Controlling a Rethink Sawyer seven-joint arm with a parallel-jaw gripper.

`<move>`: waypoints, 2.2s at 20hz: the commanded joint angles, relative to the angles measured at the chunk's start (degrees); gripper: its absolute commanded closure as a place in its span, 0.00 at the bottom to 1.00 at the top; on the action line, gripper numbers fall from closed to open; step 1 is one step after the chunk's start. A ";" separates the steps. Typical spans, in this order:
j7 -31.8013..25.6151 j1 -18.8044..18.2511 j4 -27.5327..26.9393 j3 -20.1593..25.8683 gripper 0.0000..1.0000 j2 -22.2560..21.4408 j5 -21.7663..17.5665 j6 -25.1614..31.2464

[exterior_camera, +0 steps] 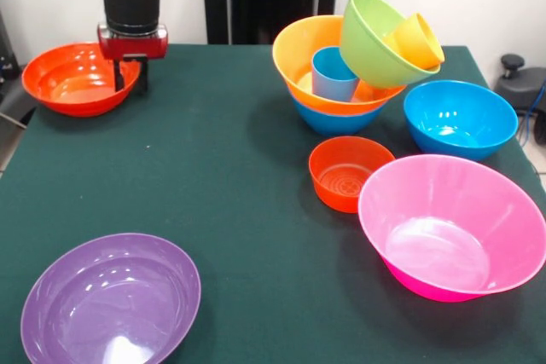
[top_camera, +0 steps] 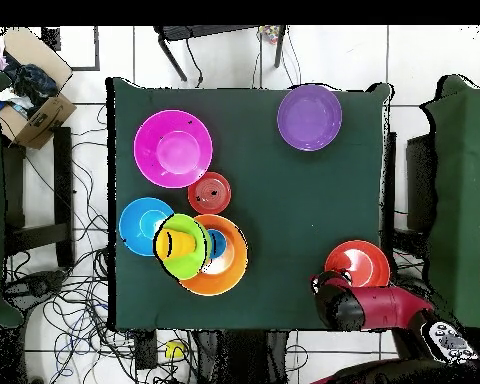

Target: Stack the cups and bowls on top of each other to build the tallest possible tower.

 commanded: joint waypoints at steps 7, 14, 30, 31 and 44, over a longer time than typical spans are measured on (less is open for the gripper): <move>-0.80 -1.15 1.07 9.87 1.00 -5.91 -1.84 0.41; -2.43 -2.02 9.94 14.46 1.00 -20.02 3.66 6.25; 5.72 2.86 18.37 22.53 1.00 -31.83 14.06 3.18; 6.11 3.41 18.72 22.73 1.00 -32.60 14.81 3.09; 11.71 19.82 12.92 5.62 1.00 -38.52 12.49 -2.55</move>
